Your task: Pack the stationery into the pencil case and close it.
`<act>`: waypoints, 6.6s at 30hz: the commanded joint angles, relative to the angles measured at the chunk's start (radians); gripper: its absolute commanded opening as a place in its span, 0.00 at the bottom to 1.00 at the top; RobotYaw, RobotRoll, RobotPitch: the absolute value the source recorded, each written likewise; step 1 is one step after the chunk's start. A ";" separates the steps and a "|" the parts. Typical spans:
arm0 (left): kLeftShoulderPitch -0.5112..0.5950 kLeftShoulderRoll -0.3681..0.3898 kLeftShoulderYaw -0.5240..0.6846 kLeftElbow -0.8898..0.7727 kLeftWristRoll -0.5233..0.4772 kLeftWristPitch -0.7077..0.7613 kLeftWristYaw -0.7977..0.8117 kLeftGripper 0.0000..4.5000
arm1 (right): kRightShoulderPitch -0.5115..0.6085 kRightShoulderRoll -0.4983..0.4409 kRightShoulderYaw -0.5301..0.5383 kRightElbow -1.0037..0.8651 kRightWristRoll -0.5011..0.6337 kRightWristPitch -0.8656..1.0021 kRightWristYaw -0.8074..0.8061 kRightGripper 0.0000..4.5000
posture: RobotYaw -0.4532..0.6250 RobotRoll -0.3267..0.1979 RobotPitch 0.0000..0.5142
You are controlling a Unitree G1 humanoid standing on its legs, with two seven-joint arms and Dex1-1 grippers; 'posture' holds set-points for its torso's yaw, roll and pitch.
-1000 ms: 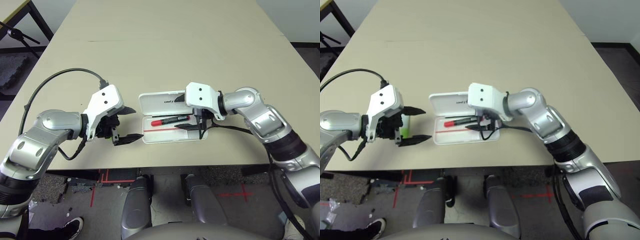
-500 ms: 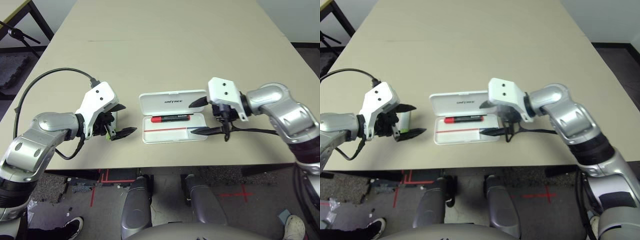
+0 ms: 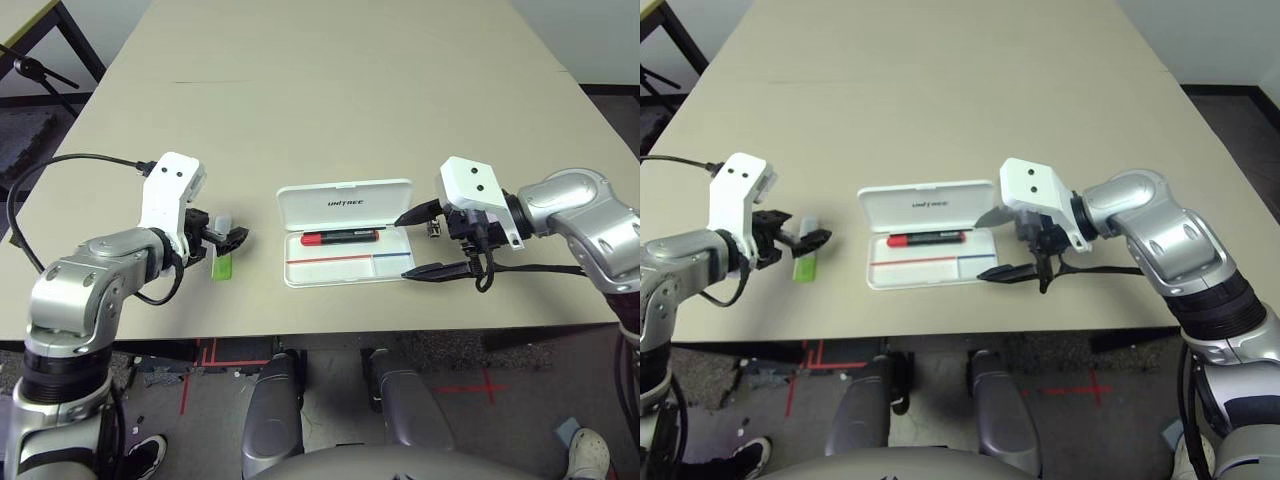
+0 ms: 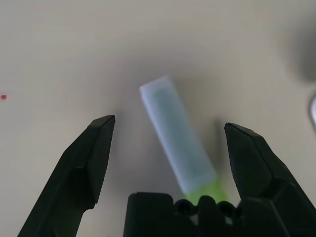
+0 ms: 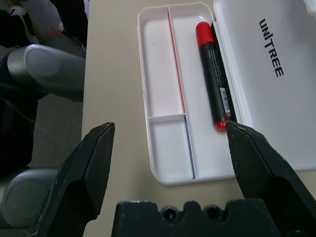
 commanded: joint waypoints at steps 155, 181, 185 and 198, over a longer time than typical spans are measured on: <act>-0.142 0.225 -0.323 -0.023 -0.013 -0.782 -0.775 0.99 | 0.060 0.377 -0.397 -0.122 0.082 0.905 -1.000 1.00 | 0.30 0.62 0.40; -0.104 0.246 -0.304 -0.079 -0.028 -0.752 -0.739 1.00 | 0.110 0.331 -0.238 -0.006 0.045 0.717 -0.937 0.07 | 0.35 0.62 0.42; -0.106 0.248 -0.310 -0.077 -0.023 -0.757 -0.742 1.00 | 0.112 0.187 -0.188 0.006 0.043 0.601 -0.795 0.07 | 0.34 0.62 0.42; -0.112 0.255 -0.325 -0.065 -0.011 -0.768 -0.746 1.00 | 0.086 -0.080 -0.140 0.132 0.040 0.028 -0.220 0.07 | 0.33 0.62 0.42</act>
